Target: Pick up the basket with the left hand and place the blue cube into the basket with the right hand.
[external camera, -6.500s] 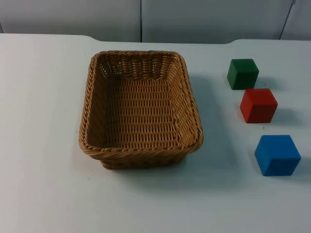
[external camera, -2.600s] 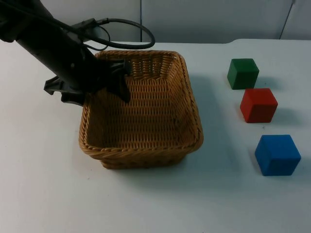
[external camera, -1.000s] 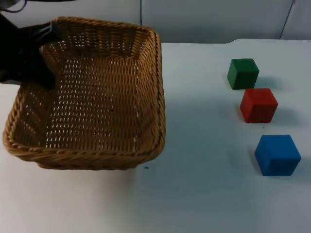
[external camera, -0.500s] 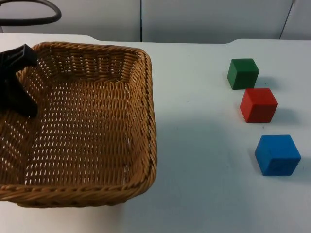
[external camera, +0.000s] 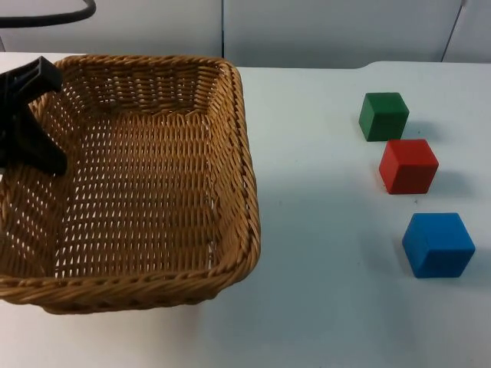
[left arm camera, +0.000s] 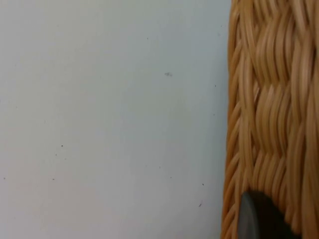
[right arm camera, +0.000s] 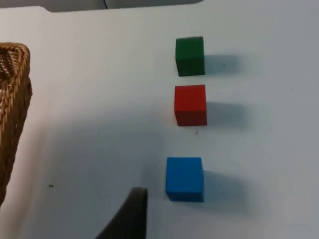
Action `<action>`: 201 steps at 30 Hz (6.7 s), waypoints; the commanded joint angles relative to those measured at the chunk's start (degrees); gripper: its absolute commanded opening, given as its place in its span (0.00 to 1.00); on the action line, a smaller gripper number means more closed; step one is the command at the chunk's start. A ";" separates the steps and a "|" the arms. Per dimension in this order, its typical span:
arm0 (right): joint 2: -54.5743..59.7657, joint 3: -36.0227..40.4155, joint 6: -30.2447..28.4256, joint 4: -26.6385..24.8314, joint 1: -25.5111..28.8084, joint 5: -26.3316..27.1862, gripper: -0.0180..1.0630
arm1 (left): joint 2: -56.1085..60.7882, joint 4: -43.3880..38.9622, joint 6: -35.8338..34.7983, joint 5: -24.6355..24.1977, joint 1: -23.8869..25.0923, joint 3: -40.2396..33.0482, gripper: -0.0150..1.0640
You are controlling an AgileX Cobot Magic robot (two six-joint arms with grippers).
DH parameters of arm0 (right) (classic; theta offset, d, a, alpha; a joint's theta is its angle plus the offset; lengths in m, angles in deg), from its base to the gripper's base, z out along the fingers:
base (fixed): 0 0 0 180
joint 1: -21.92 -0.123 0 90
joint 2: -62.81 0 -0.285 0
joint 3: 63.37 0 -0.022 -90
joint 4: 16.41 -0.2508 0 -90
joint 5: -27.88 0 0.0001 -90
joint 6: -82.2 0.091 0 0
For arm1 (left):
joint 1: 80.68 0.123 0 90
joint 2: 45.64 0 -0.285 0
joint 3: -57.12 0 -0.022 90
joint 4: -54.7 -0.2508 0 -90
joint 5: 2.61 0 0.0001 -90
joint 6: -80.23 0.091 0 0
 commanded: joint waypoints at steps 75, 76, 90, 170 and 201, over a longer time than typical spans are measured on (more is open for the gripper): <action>66.72 -1.27 83.50 57.77 -24.77 34.53 0.86 | 0.79 1.46 1.60 -2.47 0.03 -0.03 0.01; 66.72 -1.27 83.50 57.66 -24.77 34.43 0.85 | 0.79 1.32 1.60 -2.47 0.03 -0.03 0.01; 66.72 -1.27 83.62 56.73 -24.77 34.01 0.47 | 0.79 1.32 2.27 -2.59 0.03 -0.03 0.01; 79.29 -42.11 45.01 42.25 -55.17 21.05 0.04 | 0.79 1.40 3.07 -2.75 0.03 -0.03 0.01; 44.85 -42.44 37.38 57.45 -64.63 11.68 0.78 | -4.84 10.42 10.96 2.66 -0.24 -0.03 0.01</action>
